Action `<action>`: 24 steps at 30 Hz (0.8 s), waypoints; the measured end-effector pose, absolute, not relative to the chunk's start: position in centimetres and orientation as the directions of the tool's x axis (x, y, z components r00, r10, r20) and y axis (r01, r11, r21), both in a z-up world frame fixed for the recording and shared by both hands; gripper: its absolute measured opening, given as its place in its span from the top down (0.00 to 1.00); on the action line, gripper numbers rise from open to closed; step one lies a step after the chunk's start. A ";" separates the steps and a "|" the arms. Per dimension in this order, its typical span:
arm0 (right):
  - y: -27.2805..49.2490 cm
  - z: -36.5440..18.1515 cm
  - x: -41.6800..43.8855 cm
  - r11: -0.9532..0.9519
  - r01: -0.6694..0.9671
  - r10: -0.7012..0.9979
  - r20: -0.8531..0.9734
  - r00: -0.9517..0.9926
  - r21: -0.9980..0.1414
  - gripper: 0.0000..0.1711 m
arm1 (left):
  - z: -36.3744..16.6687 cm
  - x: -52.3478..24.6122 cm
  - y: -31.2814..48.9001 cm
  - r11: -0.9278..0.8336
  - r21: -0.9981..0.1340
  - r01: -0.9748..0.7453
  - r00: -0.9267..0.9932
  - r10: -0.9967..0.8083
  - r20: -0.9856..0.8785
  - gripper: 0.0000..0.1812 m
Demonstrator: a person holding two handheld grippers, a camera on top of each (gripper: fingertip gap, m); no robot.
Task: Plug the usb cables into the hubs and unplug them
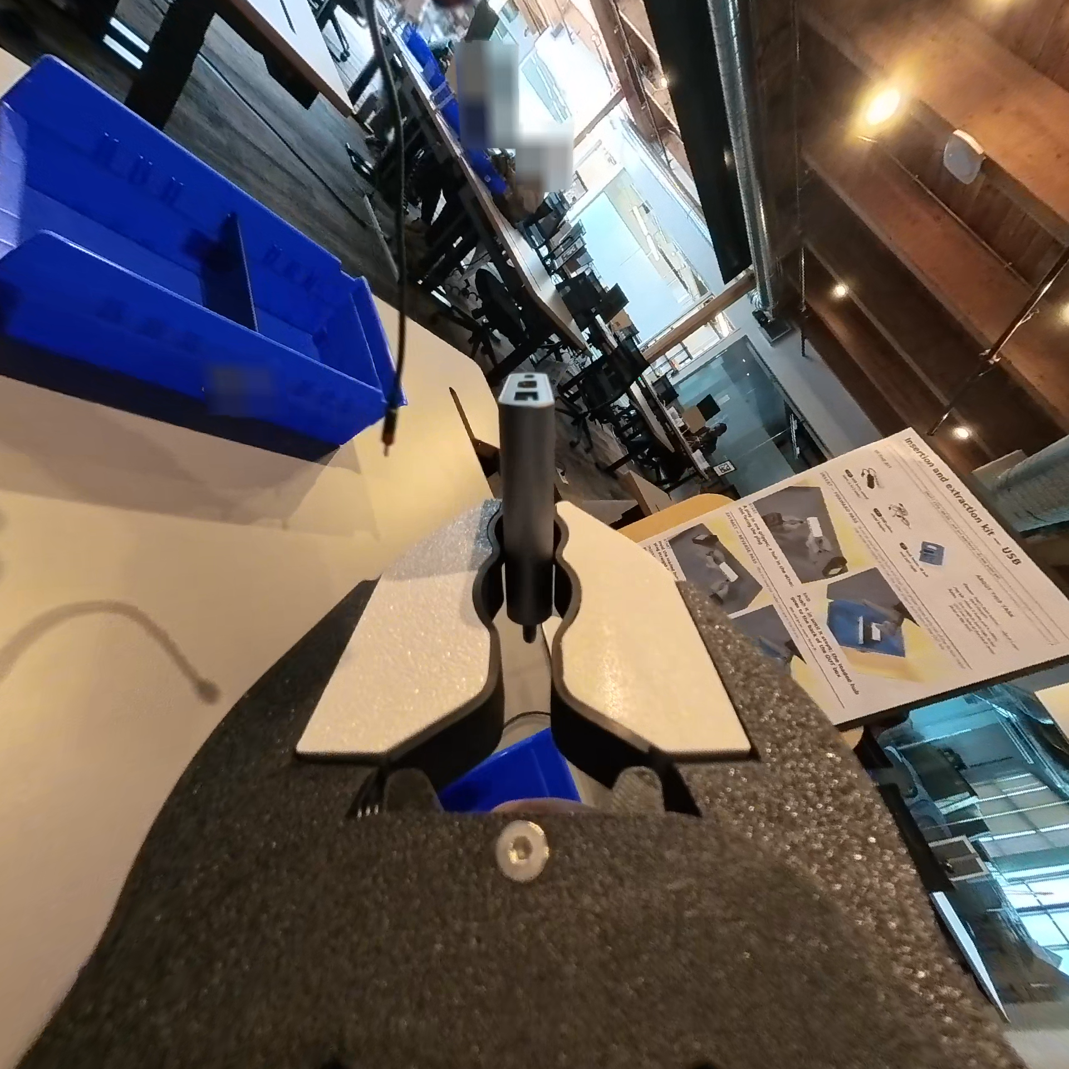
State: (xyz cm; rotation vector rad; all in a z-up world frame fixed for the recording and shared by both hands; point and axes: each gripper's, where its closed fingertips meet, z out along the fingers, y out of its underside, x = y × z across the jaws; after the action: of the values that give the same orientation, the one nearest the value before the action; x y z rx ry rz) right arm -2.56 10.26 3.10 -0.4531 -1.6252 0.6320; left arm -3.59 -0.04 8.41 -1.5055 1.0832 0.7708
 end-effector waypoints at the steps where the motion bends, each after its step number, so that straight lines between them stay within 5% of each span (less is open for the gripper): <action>1: 10.3 3.0 -2.6 0.773 -0.060 0.619 0.771 -0.152 -0.632 0.93 | 8.1 -3.7 0.2 -0.026 -0.366 -0.930 0.362 -0.236 -0.902 0.97; 11: 10.6 1.4 -3.6 0.816 0.017 0.573 0.803 -0.162 -0.578 0.93 | 5.8 -4.5 2.9 -0.221 -0.153 -0.963 0.227 -0.363 -0.904 0.97; 24: 11.4 0.9 -5.4 0.901 0.113 0.424 0.905 -0.025 -0.419 0.93 | 3.3 -5.0 4.1 -0.385 -0.049 -0.922 0.236 -0.455 -0.859 0.97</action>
State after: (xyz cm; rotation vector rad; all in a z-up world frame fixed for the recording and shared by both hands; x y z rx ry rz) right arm -5.37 11.43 0.87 -0.4279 -1.5909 0.2603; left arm -5.00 4.10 3.29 -1.9450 1.2569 1.0654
